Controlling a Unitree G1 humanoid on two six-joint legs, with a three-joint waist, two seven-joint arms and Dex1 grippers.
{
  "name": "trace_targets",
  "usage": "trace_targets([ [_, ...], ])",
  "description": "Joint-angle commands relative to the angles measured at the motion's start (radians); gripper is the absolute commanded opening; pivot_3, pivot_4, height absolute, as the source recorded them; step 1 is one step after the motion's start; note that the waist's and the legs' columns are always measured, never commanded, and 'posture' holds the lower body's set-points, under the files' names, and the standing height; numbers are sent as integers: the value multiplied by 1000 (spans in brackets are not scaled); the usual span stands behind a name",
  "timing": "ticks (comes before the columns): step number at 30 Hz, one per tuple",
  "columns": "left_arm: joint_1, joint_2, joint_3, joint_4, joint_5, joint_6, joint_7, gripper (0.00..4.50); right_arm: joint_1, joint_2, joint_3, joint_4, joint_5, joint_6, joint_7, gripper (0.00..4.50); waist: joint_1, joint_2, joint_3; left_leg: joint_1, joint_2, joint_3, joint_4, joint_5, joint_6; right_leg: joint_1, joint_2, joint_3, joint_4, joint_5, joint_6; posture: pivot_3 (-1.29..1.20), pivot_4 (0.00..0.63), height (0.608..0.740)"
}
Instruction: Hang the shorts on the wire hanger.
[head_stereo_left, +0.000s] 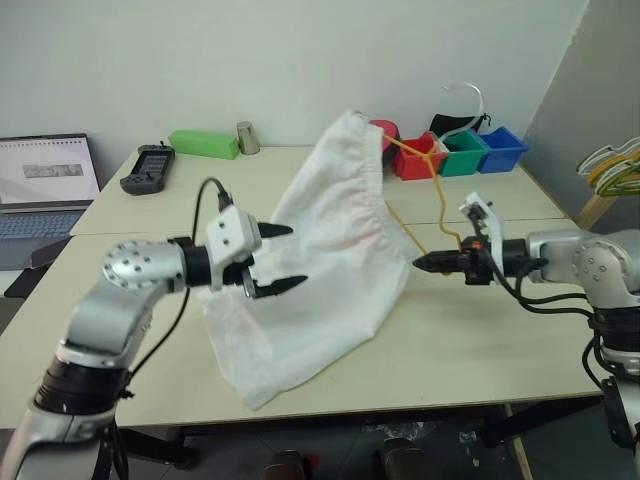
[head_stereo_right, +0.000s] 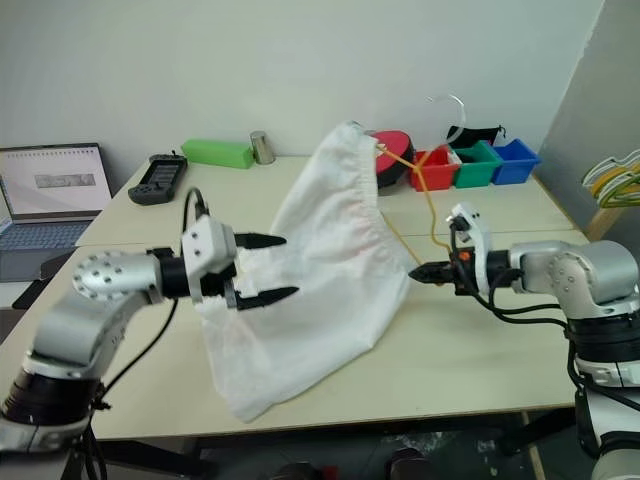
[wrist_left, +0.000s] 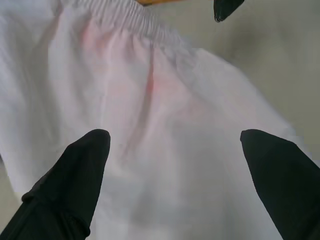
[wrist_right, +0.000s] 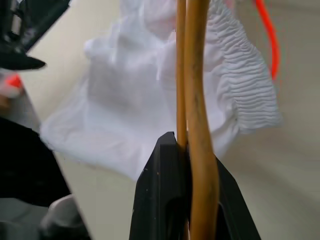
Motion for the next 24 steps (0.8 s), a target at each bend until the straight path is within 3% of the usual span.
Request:
trace_targets([
  [1, -136, 16, 25, 99, -13, 1, -46, 4467, -42, 22, 67, -7, -128, -149, -16, 0, 0, 0, 0, -1, 0, 0, 0, 0, 0, -1, -1, 0, 0, 0, 0, -49, 19, 740],
  [3, -337, 25, 29, 252, 5, -4, -77, 4467, -59, 64, 152, 16, -279, -283, -99, 0, 1, -1, 0, -5, -1, 1, 1, 0, 0, -4, -2, 1, 0, 3, -5, -43, 18, 740],
  [6, -468, 32, -2, 394, 52, -76, -130, 4467, -62, 89, 206, 34, -381, -384, -120, 0, 2, -2, -1, -17, -2, 0, 3, 2, -3, -18, -2, 1, 5, 5, -5, -30, 16, 740],
  [9, -588, 17, -51, 587, 139, -219, -169, 4467, -58, 106, 246, 39, -460, -463, -117, 0, 2, 2, -3, -15, -5, 0, 1, 2, -3, -18, -5, 2, 7, 5, -5, -28, 14, 740],
  [18, -785, -81, -158, 1060, 328, -585, -242, 4467, -58, 136, 293, 11, -636, -608, -128, 0, 1, 2, -3, -16, -8, -1, 1, 2, -3, -18, -4, 1, 8, 4, -5, -52, 13, 740],
  [24, -839, -136, -171, 1205, 391, -711, -272, 4467, -42, 139, 312, -15, -740, -668, -129, 0, -2, 2, -3, -16, -8, -1, 2, 2, -3, -18, -5, 1, 8, 4, -4, -85, 15, 740],
])
